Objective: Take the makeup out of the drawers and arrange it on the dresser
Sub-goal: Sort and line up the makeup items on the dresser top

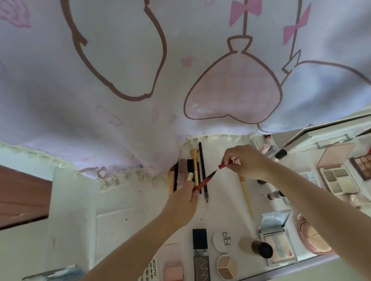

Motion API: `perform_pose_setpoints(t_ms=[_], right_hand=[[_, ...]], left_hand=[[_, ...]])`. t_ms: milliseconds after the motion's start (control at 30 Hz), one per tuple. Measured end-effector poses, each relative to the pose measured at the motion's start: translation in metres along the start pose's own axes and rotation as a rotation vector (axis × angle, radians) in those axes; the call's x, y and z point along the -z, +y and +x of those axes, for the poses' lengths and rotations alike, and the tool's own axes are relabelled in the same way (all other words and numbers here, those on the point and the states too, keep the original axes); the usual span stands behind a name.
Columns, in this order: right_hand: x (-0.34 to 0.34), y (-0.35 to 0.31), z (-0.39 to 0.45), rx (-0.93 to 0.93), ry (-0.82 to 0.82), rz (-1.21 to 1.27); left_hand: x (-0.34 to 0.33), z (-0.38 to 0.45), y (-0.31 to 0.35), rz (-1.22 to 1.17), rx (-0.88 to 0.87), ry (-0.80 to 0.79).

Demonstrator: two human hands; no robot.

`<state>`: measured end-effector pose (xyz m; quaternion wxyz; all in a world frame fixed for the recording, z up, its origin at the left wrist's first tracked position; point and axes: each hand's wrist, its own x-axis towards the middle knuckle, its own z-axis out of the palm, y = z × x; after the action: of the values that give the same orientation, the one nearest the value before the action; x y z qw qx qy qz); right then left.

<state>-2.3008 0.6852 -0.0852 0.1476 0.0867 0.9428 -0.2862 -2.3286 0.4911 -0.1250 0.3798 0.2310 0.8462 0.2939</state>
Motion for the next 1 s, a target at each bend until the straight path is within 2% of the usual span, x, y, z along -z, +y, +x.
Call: perform_pose_setpoints(t_ms=[200,533,667,800,1000], right_hand=[[0.003,0.009,0.005,0.014,-0.039,0.015],[0.003,0.022,0.017,0.138,-0.21,-0.208],[-0.008,0.022,0.03,0.173,-0.343,-0.369],[-0.022,0.027,0.051,0.193,-0.496,-0.588],[-0.034,0.036,0.072,0.186,-0.611,-0.629]], left_hand=[[-0.004,0.006,0.006,0.024,-0.023,-0.007],[-0.023,0.009,0.012,0.079,0.026,0.032],[-0.035,0.018,0.009,0.048,0.106,0.05],[-0.055,0.03,0.013,0.161,0.158,0.113],[-0.078,0.049,0.028,0.175,0.262,0.123]])
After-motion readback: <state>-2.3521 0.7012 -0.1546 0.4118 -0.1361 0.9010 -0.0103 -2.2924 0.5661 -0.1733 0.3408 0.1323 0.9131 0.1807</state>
